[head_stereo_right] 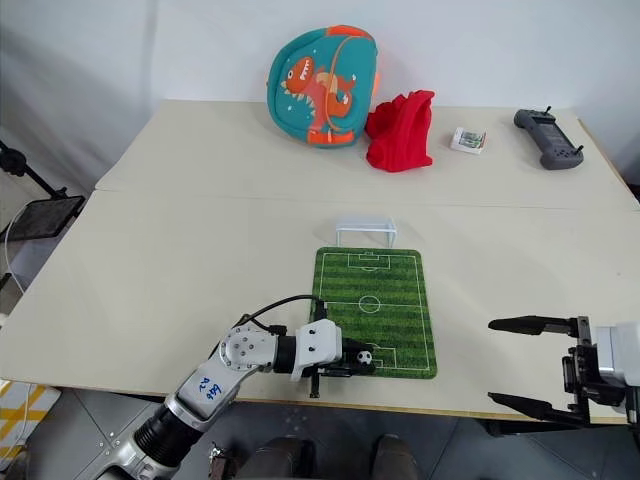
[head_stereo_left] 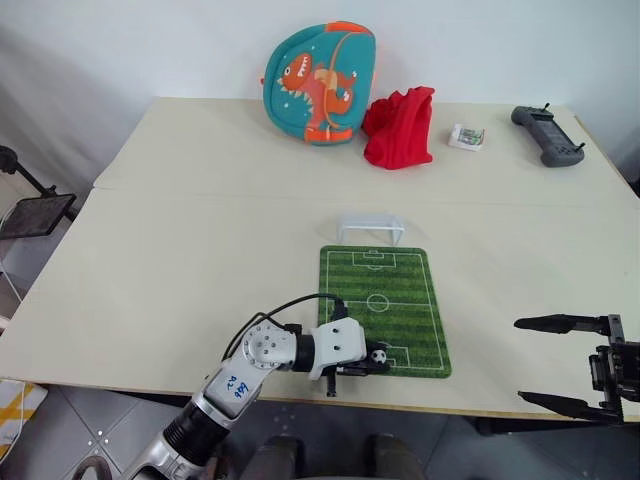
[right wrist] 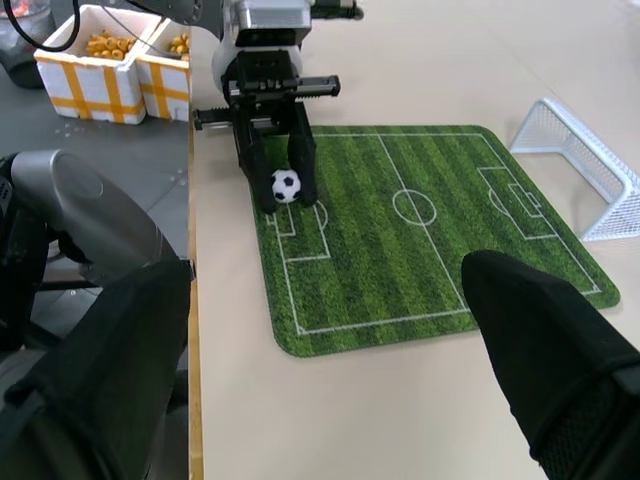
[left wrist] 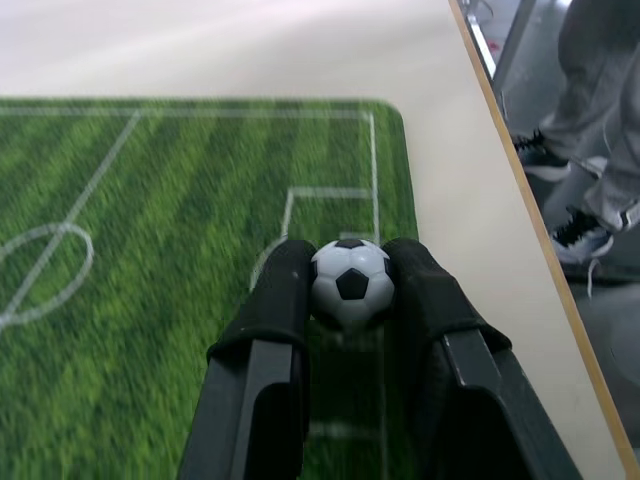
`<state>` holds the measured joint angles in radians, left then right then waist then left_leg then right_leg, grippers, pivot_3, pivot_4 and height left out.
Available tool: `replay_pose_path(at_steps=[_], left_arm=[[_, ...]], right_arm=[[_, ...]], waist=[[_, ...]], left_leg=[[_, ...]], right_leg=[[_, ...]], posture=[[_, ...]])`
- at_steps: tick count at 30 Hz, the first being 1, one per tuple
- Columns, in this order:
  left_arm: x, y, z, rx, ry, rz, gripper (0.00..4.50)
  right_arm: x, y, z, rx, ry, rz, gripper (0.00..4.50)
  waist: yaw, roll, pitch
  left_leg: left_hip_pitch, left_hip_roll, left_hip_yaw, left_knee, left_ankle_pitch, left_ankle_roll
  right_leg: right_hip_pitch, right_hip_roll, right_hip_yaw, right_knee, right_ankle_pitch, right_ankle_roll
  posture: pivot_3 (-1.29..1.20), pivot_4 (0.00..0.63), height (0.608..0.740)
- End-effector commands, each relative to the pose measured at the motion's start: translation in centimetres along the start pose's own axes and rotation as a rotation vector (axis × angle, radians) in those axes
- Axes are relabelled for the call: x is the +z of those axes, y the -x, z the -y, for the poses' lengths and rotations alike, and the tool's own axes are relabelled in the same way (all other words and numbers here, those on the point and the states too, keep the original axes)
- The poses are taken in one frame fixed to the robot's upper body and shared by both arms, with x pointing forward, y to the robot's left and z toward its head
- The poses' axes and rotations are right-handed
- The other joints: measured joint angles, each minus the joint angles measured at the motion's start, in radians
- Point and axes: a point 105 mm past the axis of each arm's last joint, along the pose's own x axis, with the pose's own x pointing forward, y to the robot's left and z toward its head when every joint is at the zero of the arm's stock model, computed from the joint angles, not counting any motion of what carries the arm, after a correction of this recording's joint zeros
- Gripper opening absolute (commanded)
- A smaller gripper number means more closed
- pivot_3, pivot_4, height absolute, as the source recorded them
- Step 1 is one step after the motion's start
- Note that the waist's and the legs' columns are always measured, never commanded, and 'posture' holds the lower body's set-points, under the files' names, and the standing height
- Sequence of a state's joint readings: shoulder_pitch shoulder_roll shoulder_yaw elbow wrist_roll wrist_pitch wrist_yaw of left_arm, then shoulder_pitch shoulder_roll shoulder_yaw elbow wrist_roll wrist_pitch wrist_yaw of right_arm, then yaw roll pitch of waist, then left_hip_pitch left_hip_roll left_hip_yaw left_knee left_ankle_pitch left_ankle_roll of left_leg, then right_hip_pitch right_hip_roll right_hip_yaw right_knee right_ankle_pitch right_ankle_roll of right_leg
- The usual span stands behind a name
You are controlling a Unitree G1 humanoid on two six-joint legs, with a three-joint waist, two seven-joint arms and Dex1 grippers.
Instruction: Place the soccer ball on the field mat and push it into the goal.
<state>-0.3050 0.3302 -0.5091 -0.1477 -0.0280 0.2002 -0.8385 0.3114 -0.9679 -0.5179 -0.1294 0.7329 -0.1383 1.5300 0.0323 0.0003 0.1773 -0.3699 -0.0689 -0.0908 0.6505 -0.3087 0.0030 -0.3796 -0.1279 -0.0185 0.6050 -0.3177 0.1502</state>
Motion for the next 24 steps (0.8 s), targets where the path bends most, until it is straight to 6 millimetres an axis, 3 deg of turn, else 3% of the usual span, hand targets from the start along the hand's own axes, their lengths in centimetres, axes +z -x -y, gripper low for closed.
replay_pose_path(at_steps=[1,6,8,13,24], left_arm=[[0.6,-0.4,0.3,-0.013,-0.016,0.011,0.87],[0.4,-0.5,0.4,-0.023,-0.005,-0.004,0.87],[0.4,-0.6,0.2,-0.015,-0.009,-0.001,1.63],[0.6,-0.6,0.1,-0.018,-0.021,0.006,3.00],[1.5,-0.4,-1.0,0.056,-0.047,0.067,3.00]], right_arm=[[0.5,-0.3,-0.3,0.017,0.020,0.014,4.50],[0.4,-0.4,-0.6,0.012,0.010,0.020,4.50],[0.2,-0.5,-0.8,0.008,0.003,0.025,4.50],[0.1,-0.6,-0.9,0.007,-0.007,0.029,4.50],[0.1,-0.9,-1.3,0.016,-0.054,0.031,4.50]], waist=[[0.001,0.000,0.000],[0.001,0.000,0.000],[0.002,0.000,0.000],[0.003,0.000,0.000],[0.012,0.000,0.000]], left_leg=[[0.000,-0.001,0.000,0.000,0.000,0.000],[0.000,-0.001,0.000,0.000,0.000,0.001],[0.000,-0.001,0.000,0.000,0.000,0.001],[0.000,-0.001,0.000,0.000,0.000,0.001],[0.000,-0.002,0.000,0.000,0.000,0.001]], right_leg=[[0.000,-0.001,0.000,0.000,0.000,0.000],[0.001,-0.001,0.000,-0.001,0.000,0.001],[0.001,-0.001,0.000,-0.001,0.000,0.001],[0.001,-0.001,0.000,-0.001,0.001,0.001],[0.001,-0.001,0.000,-0.001,0.001,0.001]], posture=[[0.00,0.150,0.740],[0.00,0.150,0.740],[0.00,0.150,0.740],[0.00,0.150,0.740],[0.00,0.150,0.740]])
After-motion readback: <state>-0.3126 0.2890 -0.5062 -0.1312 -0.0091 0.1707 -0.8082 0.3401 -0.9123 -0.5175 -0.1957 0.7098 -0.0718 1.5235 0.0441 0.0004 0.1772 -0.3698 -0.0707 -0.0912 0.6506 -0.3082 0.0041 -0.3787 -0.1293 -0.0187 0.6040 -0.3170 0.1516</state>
